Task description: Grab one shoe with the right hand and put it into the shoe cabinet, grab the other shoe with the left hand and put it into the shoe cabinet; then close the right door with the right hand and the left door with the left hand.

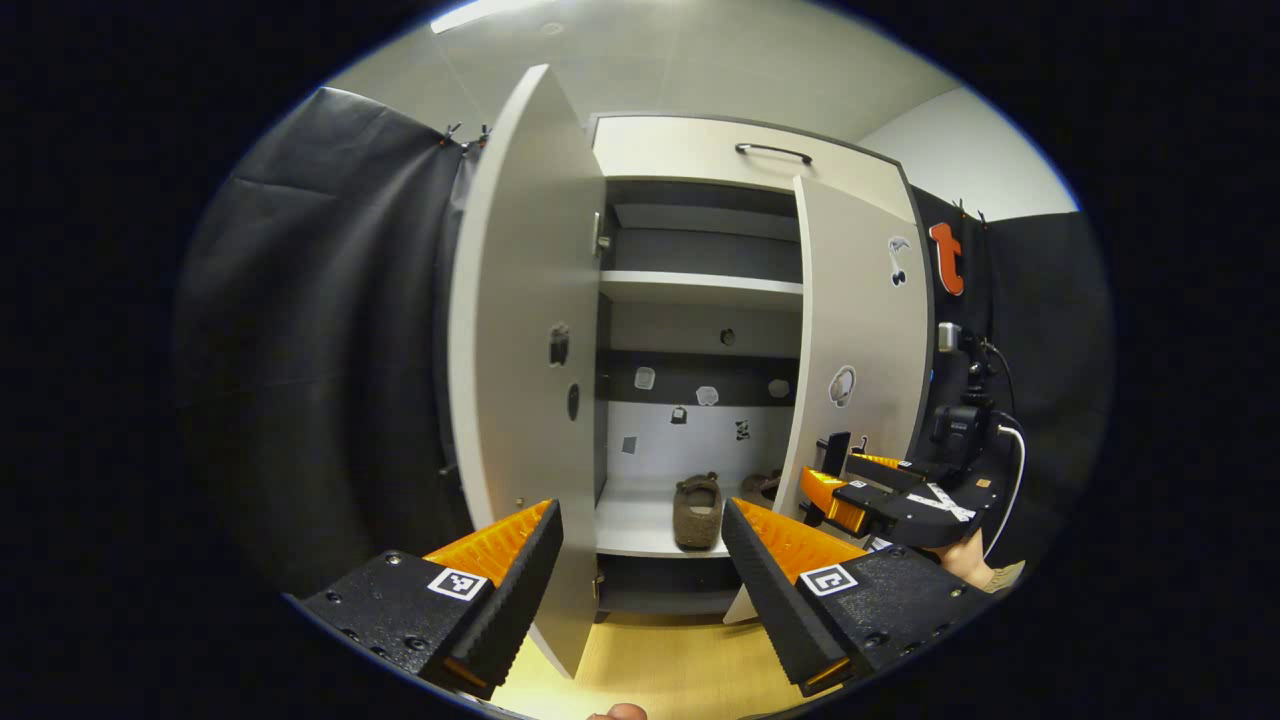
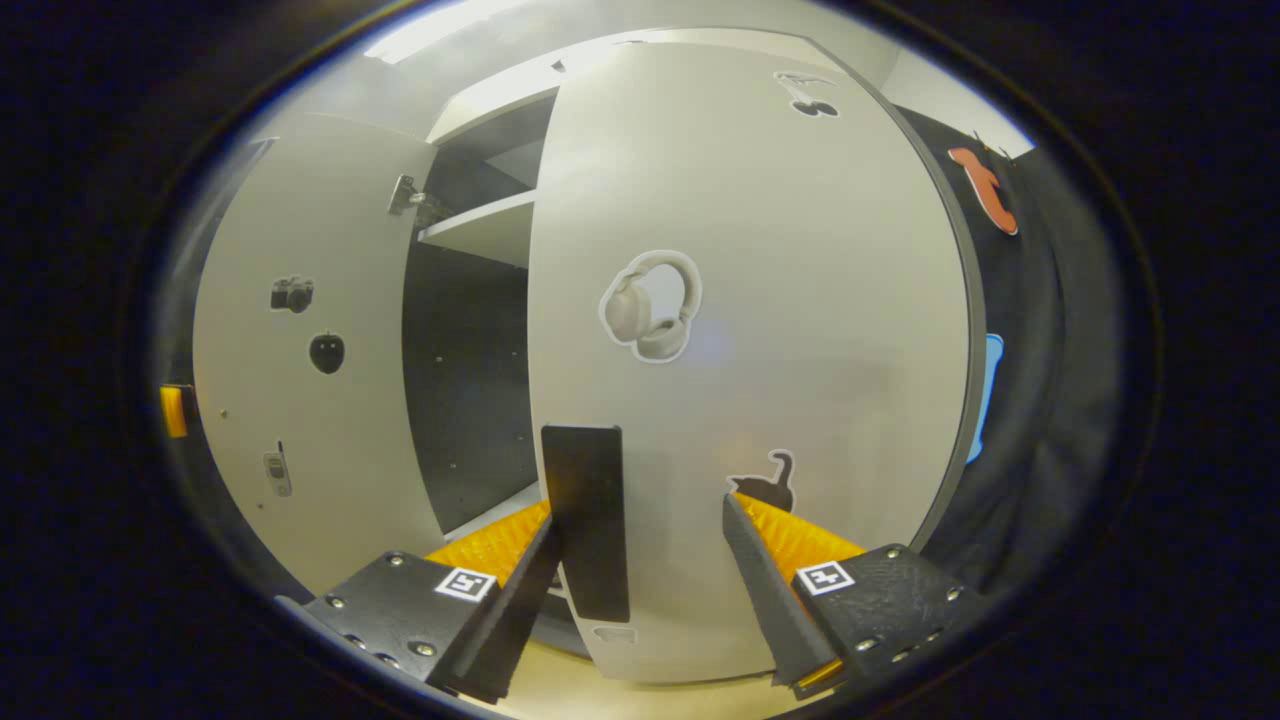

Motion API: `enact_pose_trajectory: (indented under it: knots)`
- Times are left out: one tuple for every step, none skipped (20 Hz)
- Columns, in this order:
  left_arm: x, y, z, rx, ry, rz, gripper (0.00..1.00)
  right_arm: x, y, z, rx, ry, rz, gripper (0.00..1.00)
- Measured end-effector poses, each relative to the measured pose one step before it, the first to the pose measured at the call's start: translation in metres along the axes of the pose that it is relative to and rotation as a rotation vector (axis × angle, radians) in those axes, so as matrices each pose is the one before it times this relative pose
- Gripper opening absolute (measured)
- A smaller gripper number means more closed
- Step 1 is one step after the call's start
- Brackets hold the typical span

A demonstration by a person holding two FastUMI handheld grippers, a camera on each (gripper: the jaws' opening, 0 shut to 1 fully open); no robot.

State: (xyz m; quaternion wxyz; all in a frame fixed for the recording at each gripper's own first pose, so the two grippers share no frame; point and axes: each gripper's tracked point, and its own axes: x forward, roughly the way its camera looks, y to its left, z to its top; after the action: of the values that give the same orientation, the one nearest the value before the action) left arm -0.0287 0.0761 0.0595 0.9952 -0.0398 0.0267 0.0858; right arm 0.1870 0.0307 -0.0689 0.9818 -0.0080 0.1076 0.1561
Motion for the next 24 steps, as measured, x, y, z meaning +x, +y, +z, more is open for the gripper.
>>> enact_pose_trajectory:
  knots:
    - [-0.00582,0.00841,0.0023,-0.00197,-0.00487,0.01848,0.99,0.00118,0.00005,-0.00003,-0.00268,-0.00168,-0.00878,0.91]
    - [-0.00525,0.00932,0.00231,-0.00219,-0.00514,0.01989,0.99,0.00097,0.00026,-0.00085,-0.00071,-0.00095,-0.00986,0.91]
    - [-0.00503,0.00987,0.00172,-0.00358,-0.00478,0.02142,0.99,0.00091,-0.00028,0.00018,-0.00143,-0.00099,-0.00979,0.91]
    - [-0.00487,0.01026,0.00125,-0.00487,-0.00398,0.0209,0.99,0.00124,-0.00015,-0.00012,-0.00097,-0.00271,-0.01009,0.91]
    - [-0.00445,0.01006,0.00205,-0.00672,-0.00644,0.01947,0.99,0.0008,0.00006,0.00031,-0.00226,-0.003,-0.00918,0.91]
    - [-0.00231,0.00932,0.00172,-0.00652,-0.0065,0.01768,0.99,0.0015,-0.00017,-0.00026,-0.00173,-0.00323,-0.00872,0.91]
    - [-0.00184,0.00994,0.00252,-0.00566,-0.00438,0.02224,0.99,0.00124,-0.0001,-0.00006,-0.00013,-0.00163,-0.0082,0.91]
    - [-0.0013,0.01096,0.00145,-0.00441,-0.00419,0.02015,0.99,0.00171,-0.00036,0.00008,-0.00076,0.00074,-0.00779,0.92]
    - [-0.00053,0.01002,0.00249,-0.0028,-0.00476,0.01752,0.99,0.00064,0.00019,-0.00012,-0.00061,-0.00111,-0.00654,0.91]
    - [0.00078,0.00816,0.00172,-0.00166,-0.00266,0.01516,0.98,-0.00021,0.00013,-0.00067,0.00015,-0.00053,-0.00567,0.91]
    - [0.00097,0.0067,0.00069,-0.00135,-0.00175,0.01031,0.96,0.001,-0.00003,0.00006,0.00039,-0.00153,-0.00522,0.91]
    - [0.00177,0.00434,0.00122,-0.00006,-0.00391,0.00478,0.96,0.00106,-0.00016,-0.00008,-0.00026,-0.00182,-0.00455,0.91]
    - [0.00211,0.00524,-0.00011,0.00139,0.00167,0.00608,0.96,0.00041,0.00007,-0.00015,0.00097,0.00079,-0.00379,0.91]
    - [0.0033,0.00561,-0.00068,0.00437,-0.00151,0.00431,0.96,-0.00019,-0.00002,-0.00077,-0.00108,0.00243,-0.0029,0.92]
    - [0.00358,0.00485,-0.00105,0.00496,0.00453,0.00603,0.93,0.00032,0.00012,0.00019,-0.00017,-0.00052,-0.00334,0.92]
    - [0.00519,0.00395,-0.0019,0.00217,0.00161,0.00362,0.96,0.00066,0.00007,-0.00063,-0.00288,0.00035,-0.00205,0.91]
    - [0.00503,0.00106,-0.00159,-0.00246,0.00306,-0.00417,0.93,-0.00015,0.00009,-0.00063,-0.00121,-0.00148,-0.00268,0.94]
    - [0.00607,-0.00087,-0.00281,-0.00613,0.00293,-0.01141,1.0,0.00002,-0.00004,-0.00023,0.00067,-0.00012,-0.00226,0.92]
    - [0.00553,-0.00025,-0.0022,-0.00645,0.00178,-0.01325,0.93,-0.0001,0.00019,-0.00007,-0.00143,-0.00093,-0.00037,0.92]
    - [0.00719,-0.00034,-0.00252,-0.00414,0.00245,-0.0121,0.96,-0.0004,0.00019,0.00009,-0.00144,0.00098,0.00184,0.94]
    - [0.00569,0.00131,-0.00287,-0.00101,0.00465,-0.00507,0.96,-0.00118,0.0002,0.00004,0.00282,-0.00106,0.005,0.92]
    - [0.00654,0.00198,-0.00468,0.00333,0.00817,-0.00076,0.93,0.0003,0.00105,-0.00057,0.00726,0.00365,0.0106,0.94]
    - [0.00508,0.00193,-0.00251,0.00364,0.00339,-0.00206,0.93,-0.0011,0.00253,-0.00145,0.01756,0.00886,0.01593,0.94]
    - [0.00314,0.00183,-0.00387,0.00145,0.00807,-0.0049,0.93,-0.00352,0.00055,-0.00103,0.02023,0.00285,0.00743,0.94]
